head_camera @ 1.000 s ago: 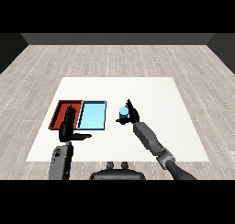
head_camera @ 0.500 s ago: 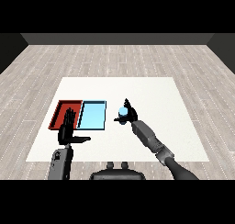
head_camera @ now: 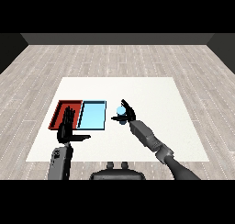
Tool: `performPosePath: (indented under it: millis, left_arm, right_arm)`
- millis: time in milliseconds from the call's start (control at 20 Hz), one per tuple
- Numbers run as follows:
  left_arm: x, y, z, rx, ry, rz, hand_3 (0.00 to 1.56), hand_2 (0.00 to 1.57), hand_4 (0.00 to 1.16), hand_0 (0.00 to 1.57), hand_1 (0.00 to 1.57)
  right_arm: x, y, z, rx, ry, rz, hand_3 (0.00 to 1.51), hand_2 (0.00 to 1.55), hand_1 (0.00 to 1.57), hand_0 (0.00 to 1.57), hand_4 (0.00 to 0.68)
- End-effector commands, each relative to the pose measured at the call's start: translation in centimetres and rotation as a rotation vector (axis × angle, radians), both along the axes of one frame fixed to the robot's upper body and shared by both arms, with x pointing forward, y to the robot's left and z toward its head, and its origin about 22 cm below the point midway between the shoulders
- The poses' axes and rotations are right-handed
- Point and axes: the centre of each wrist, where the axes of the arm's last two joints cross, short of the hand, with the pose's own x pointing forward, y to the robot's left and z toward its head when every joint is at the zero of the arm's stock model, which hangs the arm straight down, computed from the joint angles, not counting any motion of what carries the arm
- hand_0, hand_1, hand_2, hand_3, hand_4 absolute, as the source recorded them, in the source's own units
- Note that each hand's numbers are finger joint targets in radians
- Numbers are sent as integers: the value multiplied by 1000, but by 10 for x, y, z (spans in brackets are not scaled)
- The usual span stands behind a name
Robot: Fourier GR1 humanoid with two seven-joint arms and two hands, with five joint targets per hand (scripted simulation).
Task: Pick the blue can and put it in the blue box
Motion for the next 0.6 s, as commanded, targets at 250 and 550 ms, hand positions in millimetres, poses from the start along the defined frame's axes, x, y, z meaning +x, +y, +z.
performPosePath:
  millis: [250, 550]
  left_arm:
    - [-9, 11, -4, 4, -3, 24, 0, 0, 0, 0, 0]
    - [1, 2, -4, -23, -14, -16, 0, 0, 0, 0, 0]
  right_arm:
    - [2, -1, -6, -377, 60, -52, 1487, 1531, 1493, 1493, 535]
    - [-11, 12, -8, -360, 38, -71, 1466, 1526, 1546, 1546, 551]
